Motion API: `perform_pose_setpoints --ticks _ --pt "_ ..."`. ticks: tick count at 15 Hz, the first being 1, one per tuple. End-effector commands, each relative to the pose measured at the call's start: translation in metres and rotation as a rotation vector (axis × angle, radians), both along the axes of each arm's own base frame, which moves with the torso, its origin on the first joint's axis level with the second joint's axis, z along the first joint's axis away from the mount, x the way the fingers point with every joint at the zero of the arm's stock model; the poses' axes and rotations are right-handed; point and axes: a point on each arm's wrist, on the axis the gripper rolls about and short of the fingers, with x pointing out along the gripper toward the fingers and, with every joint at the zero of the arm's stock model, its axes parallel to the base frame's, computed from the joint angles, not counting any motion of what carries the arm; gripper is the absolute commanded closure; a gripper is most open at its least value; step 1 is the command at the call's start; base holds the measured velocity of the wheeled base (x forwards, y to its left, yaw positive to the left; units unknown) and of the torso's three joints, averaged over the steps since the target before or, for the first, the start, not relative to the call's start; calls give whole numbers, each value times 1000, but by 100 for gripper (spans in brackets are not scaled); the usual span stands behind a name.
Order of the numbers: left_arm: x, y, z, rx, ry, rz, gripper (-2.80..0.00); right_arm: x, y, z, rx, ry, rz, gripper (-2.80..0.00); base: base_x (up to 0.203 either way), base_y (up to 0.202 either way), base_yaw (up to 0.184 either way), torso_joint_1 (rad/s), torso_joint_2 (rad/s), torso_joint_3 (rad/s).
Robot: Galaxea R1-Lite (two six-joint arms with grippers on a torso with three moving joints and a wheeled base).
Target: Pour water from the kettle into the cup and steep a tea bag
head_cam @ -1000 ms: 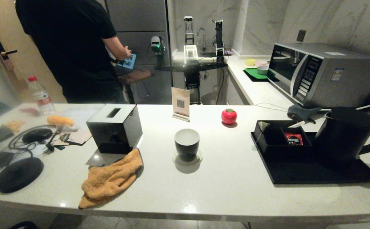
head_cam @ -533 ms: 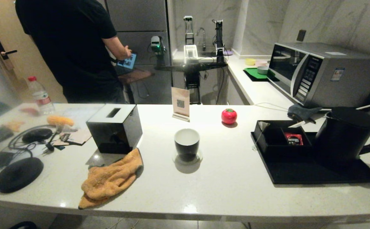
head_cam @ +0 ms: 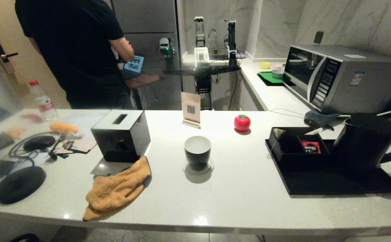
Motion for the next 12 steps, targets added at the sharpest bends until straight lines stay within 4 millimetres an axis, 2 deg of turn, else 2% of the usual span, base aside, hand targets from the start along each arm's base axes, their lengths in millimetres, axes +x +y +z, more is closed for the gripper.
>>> perform_pose_setpoints --ticks 1,8,12 --pt "0 0 0 -1 1 1 0 10 -11 -10 -2 -8 22 -280 0 0 0 0 0 0" --pt "0 0 0 -2 1 1 0 33 -35 -10 -51 -67 77 -280 0 0 0 0 0 0" --pt "0 0 0 -2 1 1 0 38 -37 -11 -53 -81 129 -280 0 0 0 0 0 0"
